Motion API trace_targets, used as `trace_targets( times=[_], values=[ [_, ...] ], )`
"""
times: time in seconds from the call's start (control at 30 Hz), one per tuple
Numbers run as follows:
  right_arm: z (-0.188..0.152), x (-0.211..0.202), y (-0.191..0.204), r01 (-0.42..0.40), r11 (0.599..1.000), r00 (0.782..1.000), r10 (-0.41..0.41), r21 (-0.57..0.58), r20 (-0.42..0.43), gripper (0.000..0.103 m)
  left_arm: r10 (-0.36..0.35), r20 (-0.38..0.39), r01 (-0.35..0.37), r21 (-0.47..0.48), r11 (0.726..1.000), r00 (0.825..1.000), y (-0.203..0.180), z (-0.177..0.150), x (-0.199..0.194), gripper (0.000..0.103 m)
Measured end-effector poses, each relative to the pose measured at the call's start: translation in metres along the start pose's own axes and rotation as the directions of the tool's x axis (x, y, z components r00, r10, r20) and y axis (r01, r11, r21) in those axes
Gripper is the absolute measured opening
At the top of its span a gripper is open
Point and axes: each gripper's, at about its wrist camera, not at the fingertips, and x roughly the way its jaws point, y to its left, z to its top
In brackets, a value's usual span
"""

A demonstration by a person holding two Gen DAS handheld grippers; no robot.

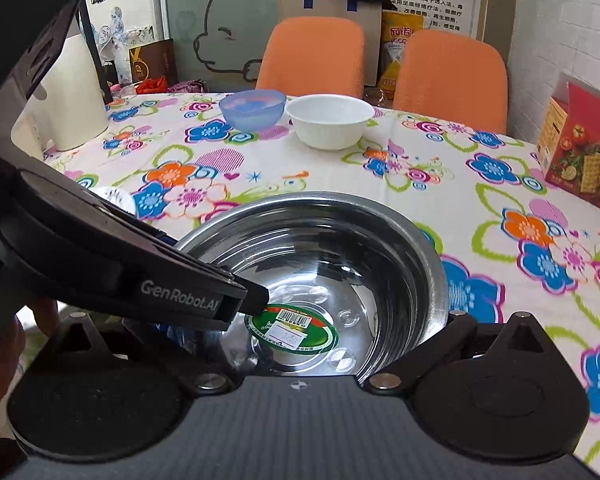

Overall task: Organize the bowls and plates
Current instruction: 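Grasp the rim of the steel bowl with both grippers, then carry the steel bowl onto the plate stack and open both grippers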

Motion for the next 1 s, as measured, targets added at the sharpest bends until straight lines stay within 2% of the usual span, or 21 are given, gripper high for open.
trace_targets(
  times=[0.13, 0.37, 0.47, 0.53, 0.57, 0.63, 0.77, 0.87, 1.0],
  values=[
    [-0.015, -0.006, 0.0, 0.015, 0.999, 1.0, -0.015, 0.031, -0.011, 0.09, 0.008, -0.001, -0.008, 0.024, 1.0, 1.0, -0.01, -0.01, 0.005, 0.025],
    [-0.017, -0.003, -0.01, 0.009, 0.997, 1.0, -0.008, 0.079, -0.007, 0.09, 0.04, 0.013, -0.041, 0.048, 0.998, 0.999, -0.019, -0.004, 0.011, 0.025],
    [-0.023, 0.001, -0.014, -0.006, 0.996, 0.999, 0.009, 0.084, -0.031, 0.088, 0.07, 0.02, -0.071, 0.066, 0.995, 0.997, -0.021, -0.006, 0.018, 0.028],
    [-0.029, 0.005, -0.019, -0.014, 0.995, 0.998, 0.02, 0.1, -0.055, 0.088, 0.133, 0.061, -0.138, 0.09, 0.986, 0.989, -0.024, -0.007, 0.019, 0.055],
    [-0.032, 0.005, -0.022, -0.02, 0.993, 0.998, 0.027, 0.116, -0.058, 0.088, 0.16, 0.086, -0.168, 0.096, 0.981, 0.983, -0.025, -0.007, 0.018, 0.081],
    [-0.034, 0.0, -0.028, -0.026, 0.99, 0.998, 0.033, 0.14, -0.049, 0.088, 0.18, 0.135, -0.195, 0.111, 0.975, 0.974, -0.026, -0.005, 0.01, 0.082],
    [-0.031, -0.021, -0.042, 0.005, 0.987, 1.0, -0.004, 0.161, -0.006, 0.088, 0.176, 0.186, -0.199, 0.115, 0.973, 0.967, -0.024, 0.004, -0.011, 0.083],
    [-0.028, -0.039, -0.054, 0.031, 0.984, 0.999, -0.038, 0.178, 0.032, 0.089, 0.179, 0.238, -0.207, 0.097, 0.974, 0.955, -0.019, 0.009, -0.029, 0.102],
    [-0.019, -0.051, -0.073, 0.039, 0.972, 0.997, -0.055, 0.232, 0.062, 0.089, 0.191, 0.268, -0.22, 0.08, 0.972, 0.944, -0.009, 0.016, -0.041, 0.102]
  ],
)
